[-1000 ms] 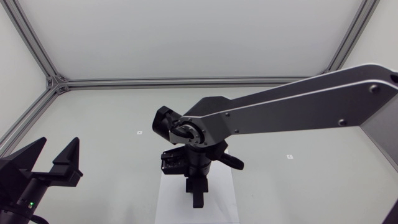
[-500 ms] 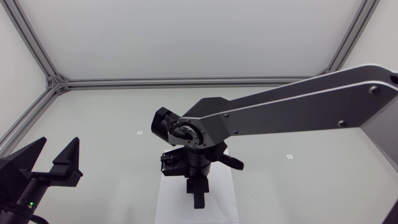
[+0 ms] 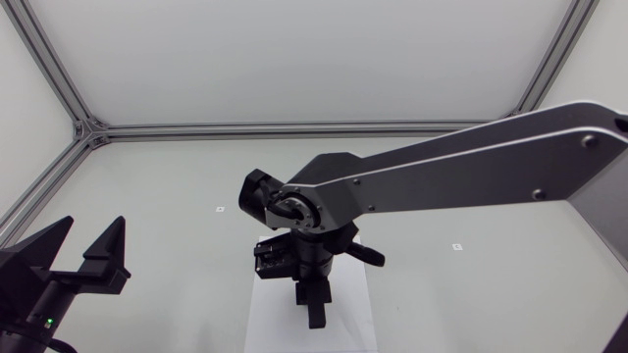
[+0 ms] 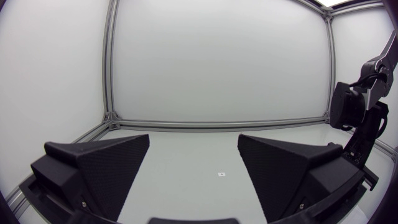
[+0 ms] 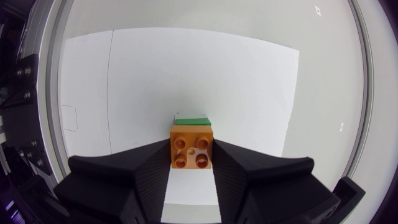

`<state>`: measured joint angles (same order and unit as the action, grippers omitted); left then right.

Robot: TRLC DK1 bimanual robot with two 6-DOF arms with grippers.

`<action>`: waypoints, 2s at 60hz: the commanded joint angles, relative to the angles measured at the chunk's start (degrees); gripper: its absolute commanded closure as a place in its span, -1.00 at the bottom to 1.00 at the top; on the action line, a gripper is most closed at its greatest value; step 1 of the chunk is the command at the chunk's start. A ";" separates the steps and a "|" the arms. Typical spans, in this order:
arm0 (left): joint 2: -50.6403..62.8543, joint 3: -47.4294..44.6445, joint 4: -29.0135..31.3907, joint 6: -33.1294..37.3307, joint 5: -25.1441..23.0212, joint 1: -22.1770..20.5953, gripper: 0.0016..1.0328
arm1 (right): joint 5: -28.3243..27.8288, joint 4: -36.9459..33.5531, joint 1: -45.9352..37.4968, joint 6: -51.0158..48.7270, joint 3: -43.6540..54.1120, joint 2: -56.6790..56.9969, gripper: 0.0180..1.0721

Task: Pick up the orange 2x2 brick with the right arm and stack it on top of the green 2x2 brick in the center

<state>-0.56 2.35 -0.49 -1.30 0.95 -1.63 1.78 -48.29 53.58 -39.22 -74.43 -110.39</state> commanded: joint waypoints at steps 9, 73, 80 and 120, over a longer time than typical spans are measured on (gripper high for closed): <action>-0.32 -2.35 0.58 0.33 -0.07 0.13 -0.92 | 0.33 -2.42 0.47 -2.17 -0.36 -4.05 0.49; -0.32 -2.35 0.58 0.33 -0.07 0.13 -0.92 | -5.65 -0.05 -1.02 -3.49 2.45 -3.78 0.49; -0.32 -2.35 0.58 0.33 -0.16 0.13 -0.92 | -4.59 0.48 -0.14 -0.59 2.54 -3.61 0.49; -0.32 -2.35 0.58 0.33 -0.16 0.13 -0.92 | -0.46 3.91 0.12 2.84 4.65 -5.80 0.49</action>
<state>-0.56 2.35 -0.49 -1.30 0.95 -1.63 -0.49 -46.70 53.32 -37.71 -74.39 -111.55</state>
